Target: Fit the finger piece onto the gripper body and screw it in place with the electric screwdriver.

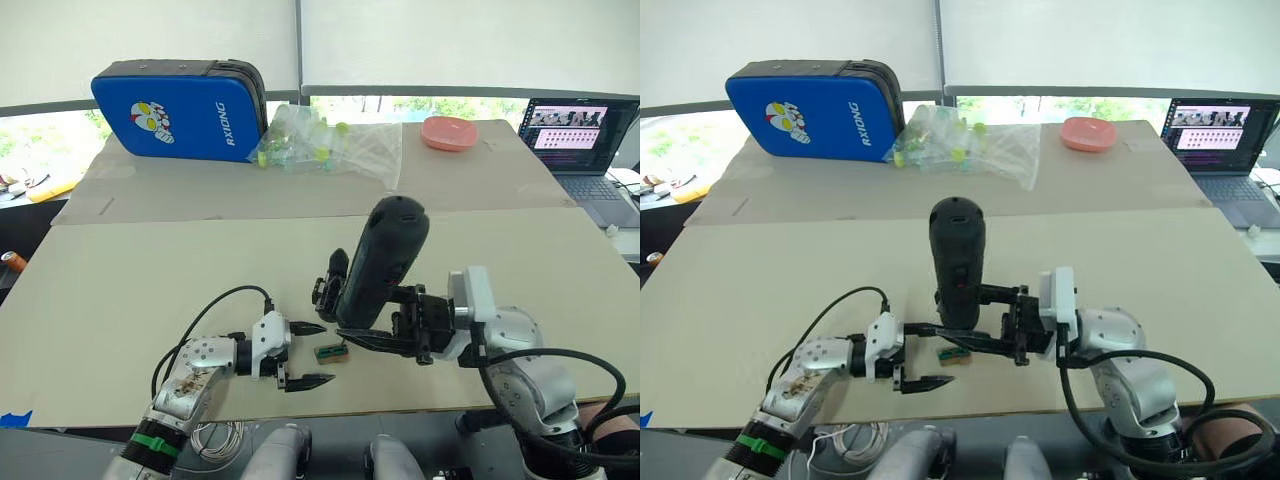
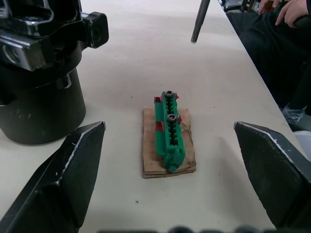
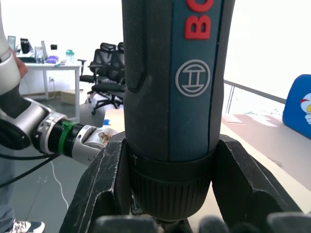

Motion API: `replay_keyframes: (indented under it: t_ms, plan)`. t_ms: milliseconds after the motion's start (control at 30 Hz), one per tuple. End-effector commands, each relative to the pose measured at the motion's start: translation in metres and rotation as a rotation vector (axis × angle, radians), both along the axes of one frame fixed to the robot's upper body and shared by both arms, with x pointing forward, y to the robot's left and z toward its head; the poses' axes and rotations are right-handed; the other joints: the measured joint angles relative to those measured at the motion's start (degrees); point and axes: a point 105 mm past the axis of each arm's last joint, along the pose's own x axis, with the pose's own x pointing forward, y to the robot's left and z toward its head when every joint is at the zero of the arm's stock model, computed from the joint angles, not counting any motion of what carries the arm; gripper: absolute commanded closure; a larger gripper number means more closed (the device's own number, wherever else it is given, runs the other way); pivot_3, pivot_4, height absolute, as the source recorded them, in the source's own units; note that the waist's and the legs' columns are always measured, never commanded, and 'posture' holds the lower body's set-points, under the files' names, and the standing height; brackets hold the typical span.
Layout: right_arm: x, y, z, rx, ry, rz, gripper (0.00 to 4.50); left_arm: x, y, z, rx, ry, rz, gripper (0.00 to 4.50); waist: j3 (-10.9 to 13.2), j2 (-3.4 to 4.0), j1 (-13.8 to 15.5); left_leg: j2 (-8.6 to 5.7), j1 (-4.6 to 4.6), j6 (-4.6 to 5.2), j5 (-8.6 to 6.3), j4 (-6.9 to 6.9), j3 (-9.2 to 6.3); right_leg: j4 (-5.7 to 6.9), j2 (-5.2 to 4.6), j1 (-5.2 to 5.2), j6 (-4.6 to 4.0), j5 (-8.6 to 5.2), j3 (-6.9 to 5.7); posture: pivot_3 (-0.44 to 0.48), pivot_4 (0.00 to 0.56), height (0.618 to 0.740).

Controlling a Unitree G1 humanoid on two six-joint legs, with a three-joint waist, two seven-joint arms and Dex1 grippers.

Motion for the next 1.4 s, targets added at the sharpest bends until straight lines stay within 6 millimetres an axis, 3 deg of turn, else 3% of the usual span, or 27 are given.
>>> replay_keyframes:
  t_ms: [33, 1400]
  plan:
    - [-0.002, 0.000, 0.005, 0.016, -0.059, -0.002, 2.59, -0.002, -0.005, -0.008, 0.014, 0.016, -0.013, 0.00, 0.0, 0.00, 0.1, 0.00, 0.03, 0.00, 0.00, 0.00, 0.00, -0.02, 0.00, 0.05, 0.00, 0.00, 0.00, 0.000, 0.150, 0.740]
    - [0.007, -0.005, -0.008, -0.014, -0.029, -0.069, 2.59, -0.007, -0.014, -0.017, 0.031, 0.057, -0.029, 0.00, 0.0, 0.00, 0.8, 0.00, 0.24, -0.01, -0.02, -0.01, 0.00, -0.14, -0.09, 0.33, 0.01, -0.01, -0.04, 0.000, 0.150, 0.740]
